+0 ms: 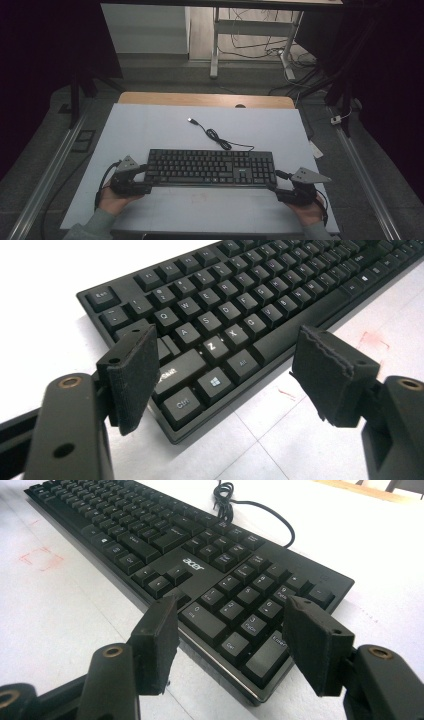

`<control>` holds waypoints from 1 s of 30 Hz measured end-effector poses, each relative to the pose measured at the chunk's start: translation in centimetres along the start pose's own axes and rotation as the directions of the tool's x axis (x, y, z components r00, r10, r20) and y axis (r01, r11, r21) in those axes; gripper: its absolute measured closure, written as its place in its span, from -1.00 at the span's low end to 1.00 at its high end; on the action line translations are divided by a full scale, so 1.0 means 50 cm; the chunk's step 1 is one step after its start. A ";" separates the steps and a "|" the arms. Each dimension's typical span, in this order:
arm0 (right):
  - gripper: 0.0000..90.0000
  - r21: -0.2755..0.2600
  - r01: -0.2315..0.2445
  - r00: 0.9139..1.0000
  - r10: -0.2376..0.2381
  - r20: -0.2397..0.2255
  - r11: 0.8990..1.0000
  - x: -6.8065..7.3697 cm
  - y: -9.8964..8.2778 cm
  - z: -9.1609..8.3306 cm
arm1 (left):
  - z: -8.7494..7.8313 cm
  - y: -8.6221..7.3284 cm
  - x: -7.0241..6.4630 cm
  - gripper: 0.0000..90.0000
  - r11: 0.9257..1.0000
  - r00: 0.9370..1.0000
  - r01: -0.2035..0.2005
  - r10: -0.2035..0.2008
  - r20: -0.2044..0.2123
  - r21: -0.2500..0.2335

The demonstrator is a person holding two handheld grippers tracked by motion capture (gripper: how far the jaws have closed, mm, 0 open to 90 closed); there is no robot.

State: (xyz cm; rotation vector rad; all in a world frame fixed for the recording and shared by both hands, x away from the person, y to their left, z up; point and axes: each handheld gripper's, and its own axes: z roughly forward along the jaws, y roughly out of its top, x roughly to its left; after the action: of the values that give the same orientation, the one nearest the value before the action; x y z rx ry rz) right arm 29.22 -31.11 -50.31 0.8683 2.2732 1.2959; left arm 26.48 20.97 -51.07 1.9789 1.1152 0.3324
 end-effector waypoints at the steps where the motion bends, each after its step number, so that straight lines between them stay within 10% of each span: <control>1: -0.12 -0.002 0.000 1.000 0.000 -0.006 1.000 -0.002 0.000 0.001 | -0.002 0.000 0.000 -0.40 1.000 1.000 0.001 -0.001 -0.005 -0.001; 30: -0.11 0.003 0.018 1.000 -0.018 -0.019 1.000 0.003 0.012 0.019 | -0.008 -0.007 -0.009 -0.38 1.000 0.999 -0.021 0.021 -0.025 -0.013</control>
State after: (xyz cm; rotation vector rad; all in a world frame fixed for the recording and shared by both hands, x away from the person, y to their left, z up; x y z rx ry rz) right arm 29.90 -30.18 -50.27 0.8372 2.2930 1.2991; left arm 25.79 20.89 -51.02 1.9808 1.1053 0.3757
